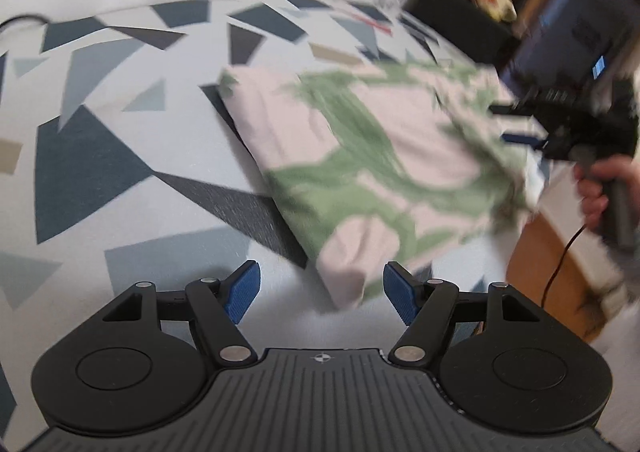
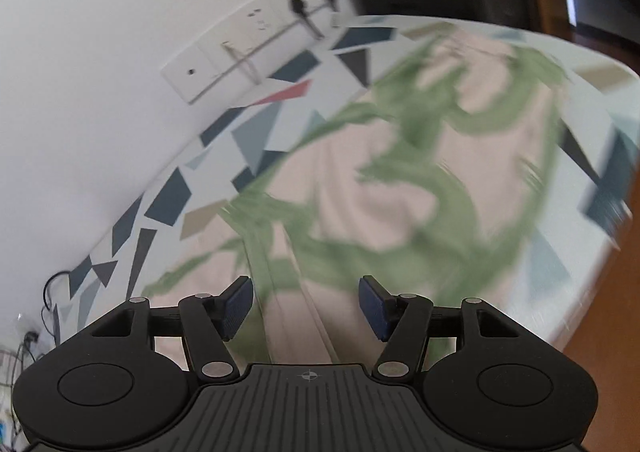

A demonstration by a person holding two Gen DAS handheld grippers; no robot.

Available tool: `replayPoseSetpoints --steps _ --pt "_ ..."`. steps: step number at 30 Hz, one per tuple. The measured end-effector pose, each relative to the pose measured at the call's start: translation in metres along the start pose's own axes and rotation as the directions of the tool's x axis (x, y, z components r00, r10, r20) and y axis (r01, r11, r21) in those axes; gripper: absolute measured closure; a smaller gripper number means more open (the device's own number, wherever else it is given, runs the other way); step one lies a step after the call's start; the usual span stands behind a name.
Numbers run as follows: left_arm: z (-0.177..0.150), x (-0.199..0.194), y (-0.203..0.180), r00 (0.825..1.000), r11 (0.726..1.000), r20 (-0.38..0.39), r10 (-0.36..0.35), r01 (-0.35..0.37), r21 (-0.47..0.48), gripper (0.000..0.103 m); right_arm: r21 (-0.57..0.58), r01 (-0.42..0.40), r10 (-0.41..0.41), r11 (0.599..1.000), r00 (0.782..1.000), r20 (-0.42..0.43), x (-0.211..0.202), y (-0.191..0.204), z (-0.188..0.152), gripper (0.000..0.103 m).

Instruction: Fold clothes

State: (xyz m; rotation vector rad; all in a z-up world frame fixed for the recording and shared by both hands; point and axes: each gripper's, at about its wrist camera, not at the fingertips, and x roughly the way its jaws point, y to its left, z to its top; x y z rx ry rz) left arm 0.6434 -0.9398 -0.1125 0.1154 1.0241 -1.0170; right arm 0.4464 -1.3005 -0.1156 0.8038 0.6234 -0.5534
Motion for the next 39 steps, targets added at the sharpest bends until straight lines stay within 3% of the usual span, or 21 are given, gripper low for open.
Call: replayPoseSetpoints --steps 4,7,9,10,12,14,15,17,20,22,25,30,34,36,37,39 --pt "0.025 0.007 0.013 0.998 0.992 0.056 0.023 -0.016 -0.127 0.033 -0.131 -0.024 0.016 0.991 0.998 -0.060 0.046 0.018 0.019 0.049" --pt "0.049 0.024 0.020 0.993 0.983 0.083 0.083 -0.068 -0.168 0.033 -0.323 0.003 -0.034 0.946 0.995 -0.092 0.077 0.039 0.020 0.051" --pt "0.065 0.038 0.023 0.990 0.976 0.087 0.112 -0.093 -0.197 0.033 -0.356 -0.053 0.013 0.933 0.993 -0.114 0.082 0.050 0.018 0.067" --pt "0.073 0.045 0.025 0.988 0.972 0.089 0.126 -0.105 -0.212 0.033 -0.390 -0.086 0.046 0.917 0.993 -0.111 0.081 0.057 0.016 0.086" --pt "0.087 0.057 0.026 0.985 0.965 0.099 0.141 -0.115 -0.235 0.033 -0.505 -0.130 0.099 0.854 0.991 -0.087 0.074 0.072 0.008 0.086" --pt "0.098 0.068 0.026 0.983 0.962 0.101 0.154 -0.126 -0.244 0.033 -0.616 -0.118 0.104 0.779 0.993 -0.058 0.068 0.084 -0.001 0.081" --pt "0.102 0.074 0.025 0.982 0.960 0.099 0.164 -0.136 -0.244 0.033 -0.628 -0.117 0.103 0.770 0.993 -0.058 0.069 0.085 -0.001 0.077" --pt "0.109 0.085 0.024 0.979 0.959 0.093 0.184 -0.157 -0.237 0.034 -0.573 -0.124 0.090 0.810 0.992 -0.088 0.076 0.075 0.008 0.059" --pt "0.111 0.096 0.023 0.975 0.951 0.083 0.206 -0.180 -0.250 0.061 -0.524 -0.134 0.077 0.841 0.989 -0.129 0.089 0.059 0.018 0.056" --pt "0.110 0.096 0.023 0.966 0.941 0.092 0.240 -0.209 -0.265 0.085 -0.476 -0.180 0.112 0.861 0.980 -0.167 0.097 0.052 0.023 0.056" --pt "0.103 0.088 0.025 0.957 0.934 0.136 0.258 -0.210 -0.289 0.095 -0.443 -0.231 0.163 0.866 0.969 -0.185 0.104 0.051 0.026 0.089" --pt "0.092 0.077 0.029 0.932 0.918 0.174 0.318 -0.257 -0.303 0.097 -0.519 -0.178 0.148 0.836 0.984 -0.099 0.100 0.076 0.035 0.091" --pt "0.088 0.079 0.042 0.913 0.877 0.164 0.374 -0.290 -0.383 0.098 -0.542 -0.139 0.085 0.829 0.989 -0.123 0.134 0.084 0.040 0.091" --pt "0.088 0.080 0.046 0.904 0.859 0.152 0.400 -0.312 -0.405 0.098 -0.562 -0.137 0.092 0.815 0.990 -0.108 0.141 0.083 0.038 0.090" --pt "0.088 0.080 0.046 0.899 0.857 0.150 0.412 -0.326 -0.400 0.098 -0.574 -0.128 0.082 0.809 0.991 -0.104 0.141 0.085 0.037 0.088" --pt "0.089 0.076 0.041 0.895 0.858 0.145 0.421 -0.341 -0.385 0.097 -0.573 -0.081 0.046 0.815 0.996 -0.076 0.136 0.084 0.039 0.066"
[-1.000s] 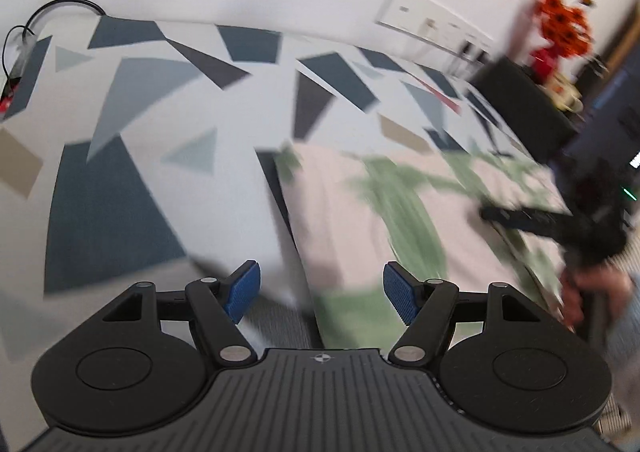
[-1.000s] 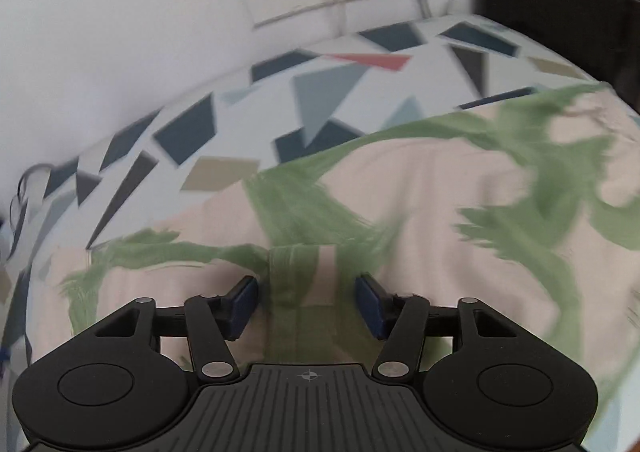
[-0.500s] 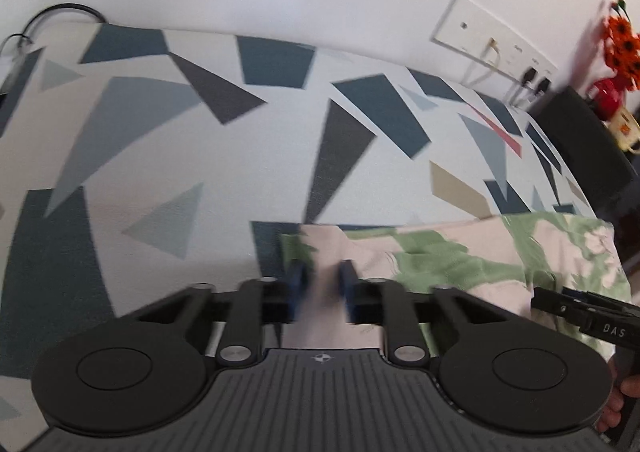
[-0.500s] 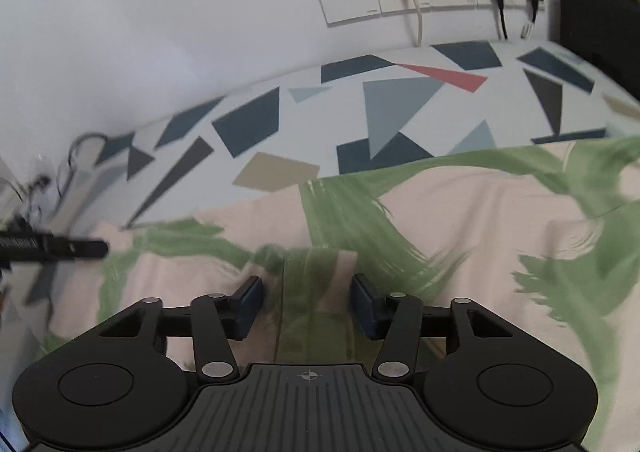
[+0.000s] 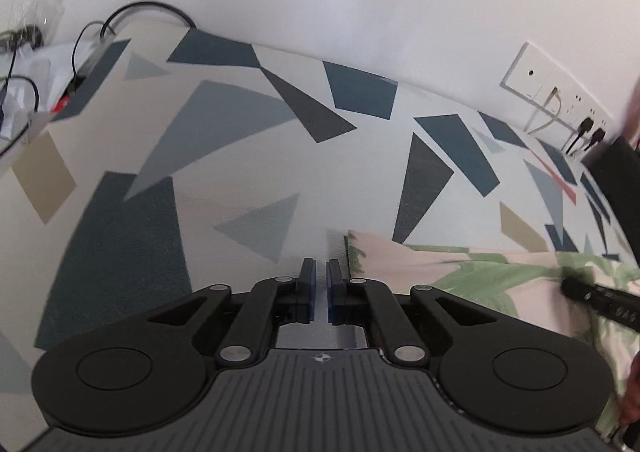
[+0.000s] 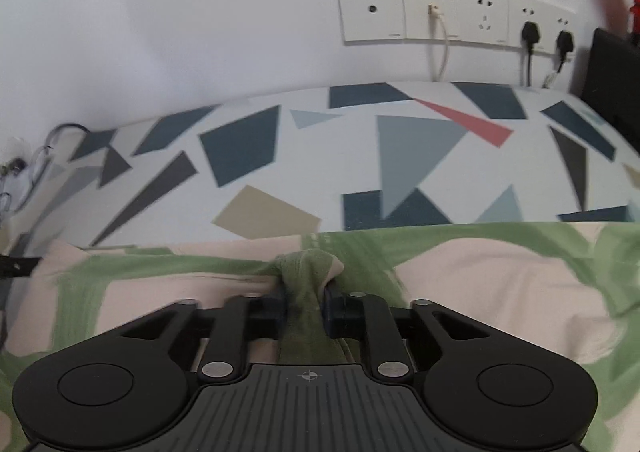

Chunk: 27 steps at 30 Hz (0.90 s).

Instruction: Fold clothes

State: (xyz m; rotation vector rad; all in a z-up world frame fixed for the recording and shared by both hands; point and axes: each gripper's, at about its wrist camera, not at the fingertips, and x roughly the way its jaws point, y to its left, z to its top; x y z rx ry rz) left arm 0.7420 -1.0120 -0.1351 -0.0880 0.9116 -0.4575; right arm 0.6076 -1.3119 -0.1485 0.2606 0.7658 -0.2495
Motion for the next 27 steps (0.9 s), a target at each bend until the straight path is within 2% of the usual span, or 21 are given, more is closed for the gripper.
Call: replayPoseSetpoints --steps 1,2,3,5,6,7,9,11,14,16,18,20,22,25,27 --pt "0.000 -0.006 -0.002 1.000 1.000 0.004 -0.005 0.005 0.012 0.092 0.028 0.025 -0.026 0.999 1.000 0.017 -0.006 -0.004 0.000 0.054" --pt "0.000 -0.013 -0.005 1.000 1.000 0.008 -0.011 0.011 0.026 0.090 0.072 0.043 -0.046 0.997 0.998 0.041 -0.014 -0.011 0.000 0.049" --pt "0.000 -0.020 -0.008 1.000 0.999 0.013 -0.018 0.017 0.040 0.084 0.121 0.060 -0.068 0.991 0.996 0.061 -0.023 -0.020 -0.002 0.048" --pt "-0.002 -0.034 -0.017 1.000 0.997 -0.002 -0.015 0.015 0.076 0.051 0.218 0.102 -0.123 0.971 0.989 0.083 -0.043 -0.039 -0.008 0.044" --pt "-0.004 -0.040 -0.023 1.000 0.996 -0.018 -0.004 0.006 0.089 0.023 0.258 0.134 -0.161 0.957 0.983 0.088 -0.053 -0.046 -0.013 0.044" --pt "-0.010 -0.047 -0.030 1.000 0.994 -0.026 -0.006 0.008 0.111 0.018 0.289 0.179 -0.212 0.941 0.974 0.085 -0.064 -0.051 -0.021 0.043" --pt "-0.022 -0.057 -0.044 0.999 0.986 -0.046 -0.027 0.034 0.165 0.017 0.346 0.190 -0.232 0.919 0.969 0.084 -0.087 -0.055 -0.040 0.038" --pt "-0.037 -0.062 -0.058 0.994 0.973 -0.088 -0.060 0.078 0.218 0.014 0.389 0.172 -0.221 0.905 0.971 0.087 -0.109 -0.054 -0.062 0.026" --pt "-0.056 -0.057 -0.073 0.982 0.957 -0.161 -0.099 0.138 0.255 0.012 0.329 0.123 -0.162 0.936 0.983 0.092 -0.127 -0.024 -0.089 0.013" --pt "-0.065 -0.049 -0.081 0.974 0.942 -0.205 -0.096 0.155 0.297 0.010 0.280 0.106 -0.134 0.954 0.987 0.085 -0.128 0.001 -0.099 0.013" --pt "-0.072 -0.043 -0.086 0.974 0.926 -0.217 -0.070 0.145 0.350 0.006 0.236 0.108 -0.128 0.966 0.989 0.070 -0.125 0.023 -0.102 0.011" --pt "-0.078 -0.039 -0.088 0.974 0.914 -0.224 -0.039 0.126 0.386 0.006 0.197 0.202 -0.210 0.959 0.977 0.023 -0.116 0.037 -0.104 0.008" --pt "-0.082 -0.039 -0.090 0.975 0.906 -0.222 -0.031 0.121 0.406 0.002 0.188 0.303 -0.304 0.934 0.952 -0.024 -0.108 0.043 -0.107 0.008" --pt "-0.088 -0.040 -0.091 0.974 0.898 -0.224 -0.026 0.121 0.423 0.001 0.323 0.344 -0.347 0.881 0.936 -0.052 -0.122 0.018 -0.115 0.007" --pt "-0.090 -0.040 -0.091 0.976 0.895 -0.216 -0.022 0.115 0.431 0.001 0.384 0.388 -0.400 0.838 0.915 -0.051 -0.141 0.003 -0.120 0.005"
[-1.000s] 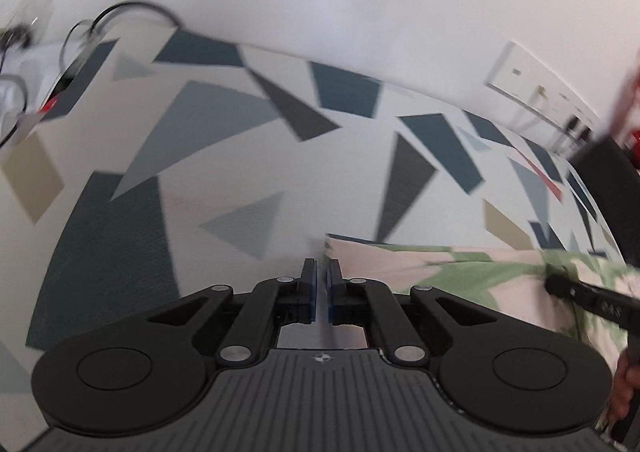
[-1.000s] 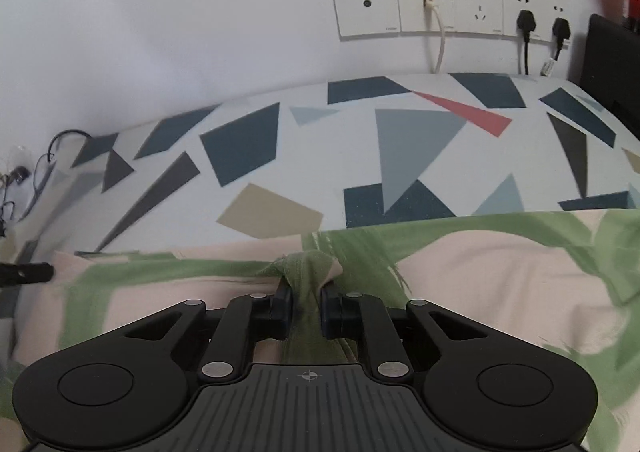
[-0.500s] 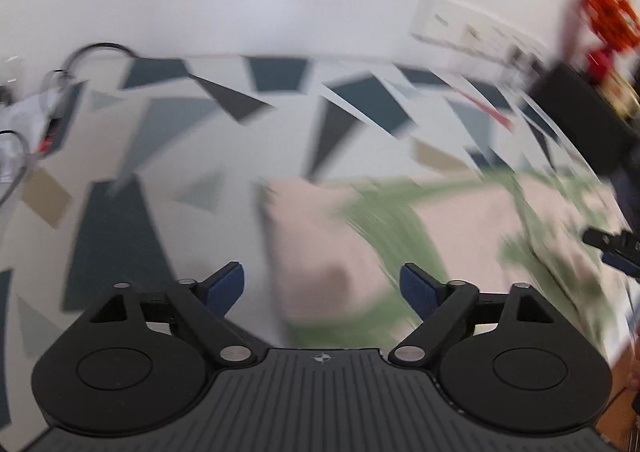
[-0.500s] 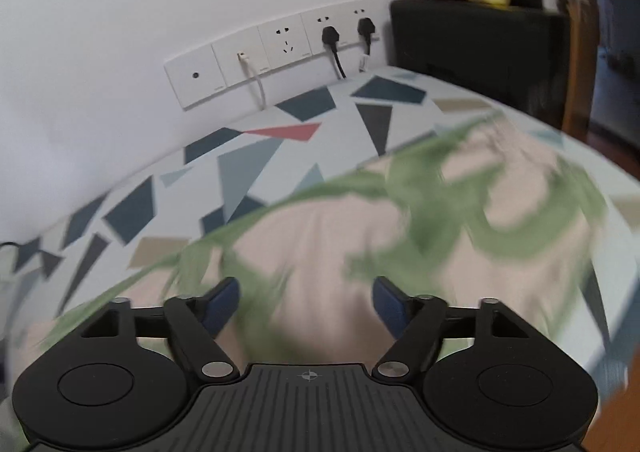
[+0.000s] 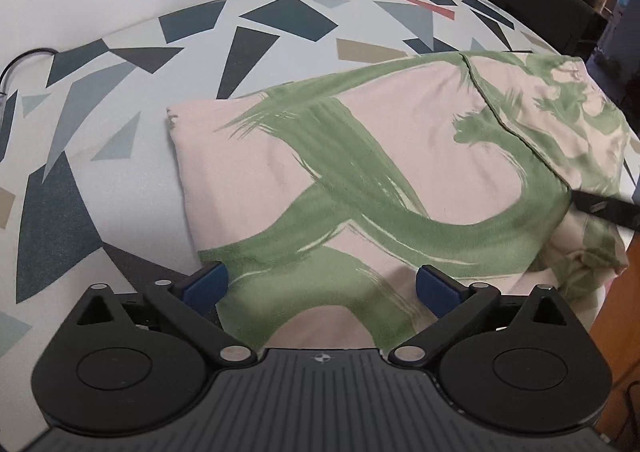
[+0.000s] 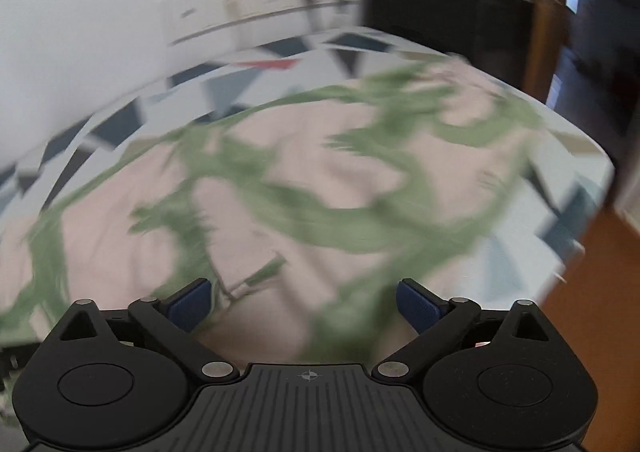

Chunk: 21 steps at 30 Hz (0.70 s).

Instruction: Fold clothes

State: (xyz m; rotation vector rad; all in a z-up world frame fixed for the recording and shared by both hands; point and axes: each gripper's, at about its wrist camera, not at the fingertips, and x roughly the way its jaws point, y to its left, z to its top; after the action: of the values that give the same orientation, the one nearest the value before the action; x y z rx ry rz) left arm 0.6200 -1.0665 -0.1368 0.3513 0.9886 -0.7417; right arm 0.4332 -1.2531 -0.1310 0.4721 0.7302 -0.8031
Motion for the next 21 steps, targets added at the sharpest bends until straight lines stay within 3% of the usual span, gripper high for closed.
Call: replayPoseSetpoints --steps 7,12,15,18,21 --pt "0.003 0.000 -0.009 0.998 0.997 0.020 0.066 -0.065 -0.050 0.001 0.227 0.190 -0.211 0.955 0.975 0.071 -0.042 -0.093 0.015 0.001" --pt "0.009 -0.019 -0.025 0.981 0.991 0.161 0.108 -0.092 -0.101 0.001 0.265 0.318 -0.380 0.910 0.897 0.227 -0.050 -0.134 0.024 0.001" --pt "0.022 -0.006 -0.046 0.987 0.993 0.128 0.098 -0.089 -0.074 0.001 0.242 0.346 -0.411 0.907 0.853 0.321 -0.037 -0.152 0.033 0.001" --pt "0.033 0.017 -0.072 0.992 0.989 0.066 0.105 -0.098 -0.110 0.001 0.199 0.305 -0.354 0.931 0.886 0.300 -0.009 -0.169 0.052 0.001" --pt "0.041 0.039 -0.097 0.990 0.982 0.013 0.140 -0.137 -0.129 0.001 0.148 0.143 -0.179 0.979 0.948 0.265 0.020 -0.189 0.071 0.001"
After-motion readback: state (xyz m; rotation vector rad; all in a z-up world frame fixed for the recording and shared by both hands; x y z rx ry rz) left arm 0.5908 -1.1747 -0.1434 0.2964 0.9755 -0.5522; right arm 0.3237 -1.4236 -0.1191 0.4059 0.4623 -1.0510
